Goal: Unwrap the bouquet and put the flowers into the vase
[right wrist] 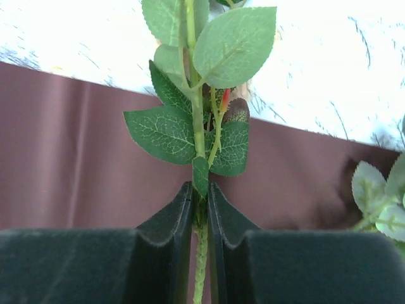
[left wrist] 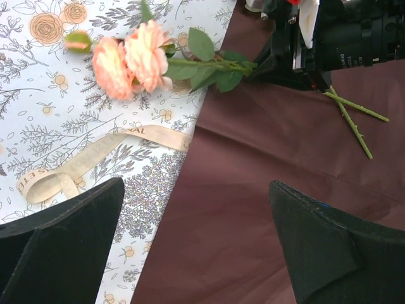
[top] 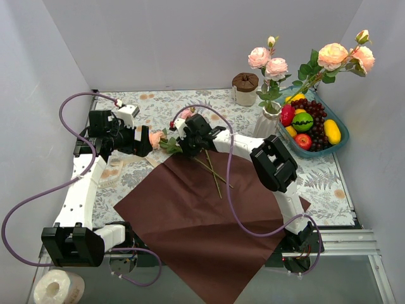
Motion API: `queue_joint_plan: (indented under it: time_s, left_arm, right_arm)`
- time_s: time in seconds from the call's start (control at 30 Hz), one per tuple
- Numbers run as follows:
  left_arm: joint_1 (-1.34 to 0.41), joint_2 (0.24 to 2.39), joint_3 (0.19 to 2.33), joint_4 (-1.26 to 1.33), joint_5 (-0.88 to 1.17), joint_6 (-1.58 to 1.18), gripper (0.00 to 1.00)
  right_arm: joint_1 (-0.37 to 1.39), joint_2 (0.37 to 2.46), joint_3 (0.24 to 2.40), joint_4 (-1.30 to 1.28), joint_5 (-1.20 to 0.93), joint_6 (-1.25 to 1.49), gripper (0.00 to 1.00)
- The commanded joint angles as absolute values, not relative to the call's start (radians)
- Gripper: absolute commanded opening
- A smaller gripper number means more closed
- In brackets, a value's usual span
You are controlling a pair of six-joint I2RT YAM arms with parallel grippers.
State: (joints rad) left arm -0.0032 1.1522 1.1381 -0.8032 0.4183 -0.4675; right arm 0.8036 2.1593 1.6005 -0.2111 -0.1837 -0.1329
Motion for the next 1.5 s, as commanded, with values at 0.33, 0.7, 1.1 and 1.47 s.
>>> queue_joint_plan:
  time_s: [0.33,0.7,1.1,1.47]
  left_arm:
    - [-0.002,1.092,1.258,-0.890,0.503,-0.426,0.98]
    - [-0.002,1.072,1.321,-1.015,0.753,-0.334,0.98]
    - [-0.002,1.103,1.285,-0.887,0.652,-0.420,0.98]
    - [-0.002,1.127,1.304,-0.897,0.621,-0.407,0.98]
  right_arm:
    - [0.796,1.985,1.942,-0.180,-0.236,-0.069,0.01]
    - [0.575,1.513,1.752,0.262,-0.075,-0.126,0.01]
    - [0.420,1.212,1.181,0.983,0.115,-0.275,0.01]
    - [0.305,1.249,1.114,1.163,0.127,-0.181,0.01]
